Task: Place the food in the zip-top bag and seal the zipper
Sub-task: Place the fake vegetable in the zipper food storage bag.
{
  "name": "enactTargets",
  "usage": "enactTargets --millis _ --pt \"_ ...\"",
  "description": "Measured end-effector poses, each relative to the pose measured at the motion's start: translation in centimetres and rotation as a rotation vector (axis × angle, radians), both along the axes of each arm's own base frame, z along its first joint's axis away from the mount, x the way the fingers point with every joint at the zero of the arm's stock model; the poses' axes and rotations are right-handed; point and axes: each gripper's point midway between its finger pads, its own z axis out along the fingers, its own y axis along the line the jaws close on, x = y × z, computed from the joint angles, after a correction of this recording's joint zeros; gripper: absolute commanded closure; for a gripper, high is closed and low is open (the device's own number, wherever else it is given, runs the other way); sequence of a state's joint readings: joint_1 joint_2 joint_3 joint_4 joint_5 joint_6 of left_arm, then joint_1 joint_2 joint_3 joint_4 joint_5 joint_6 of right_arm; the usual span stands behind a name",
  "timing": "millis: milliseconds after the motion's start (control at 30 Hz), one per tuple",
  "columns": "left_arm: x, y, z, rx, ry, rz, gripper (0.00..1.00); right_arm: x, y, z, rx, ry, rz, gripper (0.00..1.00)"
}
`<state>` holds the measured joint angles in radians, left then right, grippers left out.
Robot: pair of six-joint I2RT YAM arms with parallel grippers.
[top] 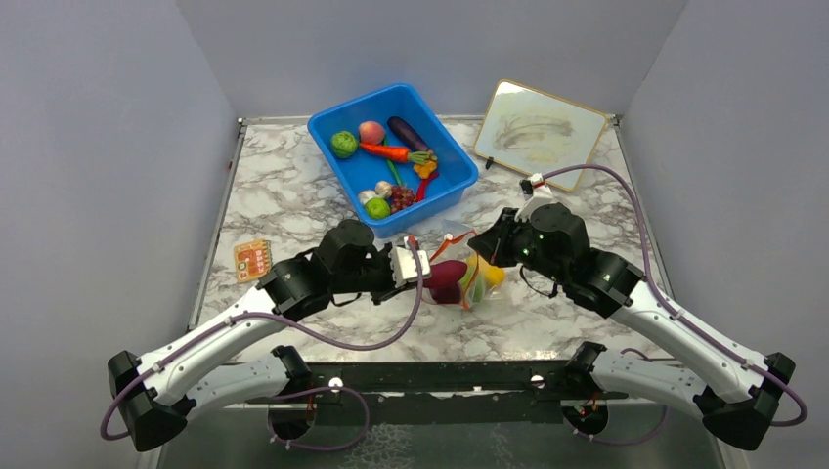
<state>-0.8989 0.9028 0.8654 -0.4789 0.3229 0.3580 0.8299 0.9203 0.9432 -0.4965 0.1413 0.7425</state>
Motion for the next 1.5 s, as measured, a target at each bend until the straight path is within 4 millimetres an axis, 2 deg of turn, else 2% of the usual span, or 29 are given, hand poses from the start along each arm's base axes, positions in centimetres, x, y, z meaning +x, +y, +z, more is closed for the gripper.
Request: enactTargets --millis 533,967,1033,1100,1200,1333,1500 --pt "2.1 -2.6 0.4 0.080 0.161 0.089 0.95 0.0 1.4 -1.1 -0.009 0.030 0.051 0.99" --pt "2.7 -0.8 -1.4 0.179 0.213 0.211 0.93 0.1 1.4 -0.7 -0.003 0.024 0.051 0.99" --pt "2.6 -0.8 -1.4 0.180 0.227 0.221 0.89 0.1 1.5 -0.6 -0.001 0.025 0.052 0.99" --pt "2.9 -1.2 -1.3 0.181 0.247 0.232 0.79 0.0 1.6 -0.6 0.005 0.026 0.056 0.99" --pt "3.5 -2.3 -1.0 0.177 0.273 0.248 0.76 -0.1 2.0 -0.5 0.020 0.033 0.069 0.99" --pt "3.8 -3.3 -1.1 0.167 0.308 0.257 0.60 -0.1 2.3 -0.7 0.027 0.041 0.075 0.99" --pt "3.7 -4.3 -0.8 0.114 0.342 0.261 0.50 0.0 2.4 -0.8 0.035 0.037 0.074 0.99"
